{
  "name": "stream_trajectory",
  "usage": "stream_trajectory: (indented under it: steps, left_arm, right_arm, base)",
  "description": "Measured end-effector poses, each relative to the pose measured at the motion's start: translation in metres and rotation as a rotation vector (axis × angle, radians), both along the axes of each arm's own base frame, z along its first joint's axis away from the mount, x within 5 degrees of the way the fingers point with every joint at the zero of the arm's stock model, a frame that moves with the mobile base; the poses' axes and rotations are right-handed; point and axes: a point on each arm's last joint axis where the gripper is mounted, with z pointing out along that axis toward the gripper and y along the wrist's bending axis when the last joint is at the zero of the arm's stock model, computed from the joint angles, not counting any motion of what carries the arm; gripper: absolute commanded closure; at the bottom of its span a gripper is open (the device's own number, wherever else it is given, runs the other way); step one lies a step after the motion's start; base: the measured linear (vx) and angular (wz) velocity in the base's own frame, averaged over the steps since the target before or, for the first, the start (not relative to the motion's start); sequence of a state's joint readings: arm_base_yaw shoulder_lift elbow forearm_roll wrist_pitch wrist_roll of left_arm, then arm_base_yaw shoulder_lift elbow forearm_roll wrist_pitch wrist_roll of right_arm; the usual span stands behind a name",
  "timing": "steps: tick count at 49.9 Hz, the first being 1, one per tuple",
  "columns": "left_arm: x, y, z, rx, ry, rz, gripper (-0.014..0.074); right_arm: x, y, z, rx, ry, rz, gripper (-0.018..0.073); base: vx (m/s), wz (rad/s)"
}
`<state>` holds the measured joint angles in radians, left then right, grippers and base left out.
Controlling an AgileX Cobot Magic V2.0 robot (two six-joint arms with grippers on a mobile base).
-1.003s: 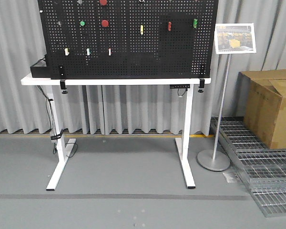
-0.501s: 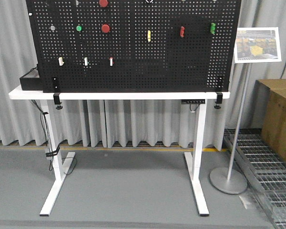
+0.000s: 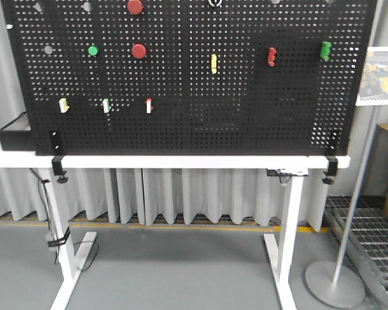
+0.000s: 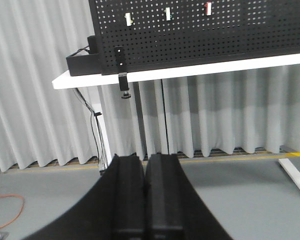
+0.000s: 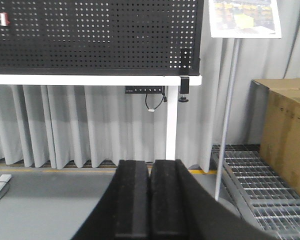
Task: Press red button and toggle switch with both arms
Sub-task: 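Drive the base forward up to the black pegboard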
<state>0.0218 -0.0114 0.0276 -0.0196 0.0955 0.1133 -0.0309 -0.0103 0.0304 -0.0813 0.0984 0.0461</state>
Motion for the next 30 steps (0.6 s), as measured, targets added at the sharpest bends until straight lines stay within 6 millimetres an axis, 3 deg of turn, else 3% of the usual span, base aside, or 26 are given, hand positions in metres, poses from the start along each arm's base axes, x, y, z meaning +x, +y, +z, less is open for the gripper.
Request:
stream_trajectory:
  steps: [30]
  left_arm:
    - [0.0000, 0.0000, 0.0000, 0.000, 0.000, 0.000, 0.0594]
  right_arm:
    - [0.0000, 0.0000, 0.0001, 0.000, -0.001, 0.000, 0.0559]
  base:
    - [0.40, 0.00]
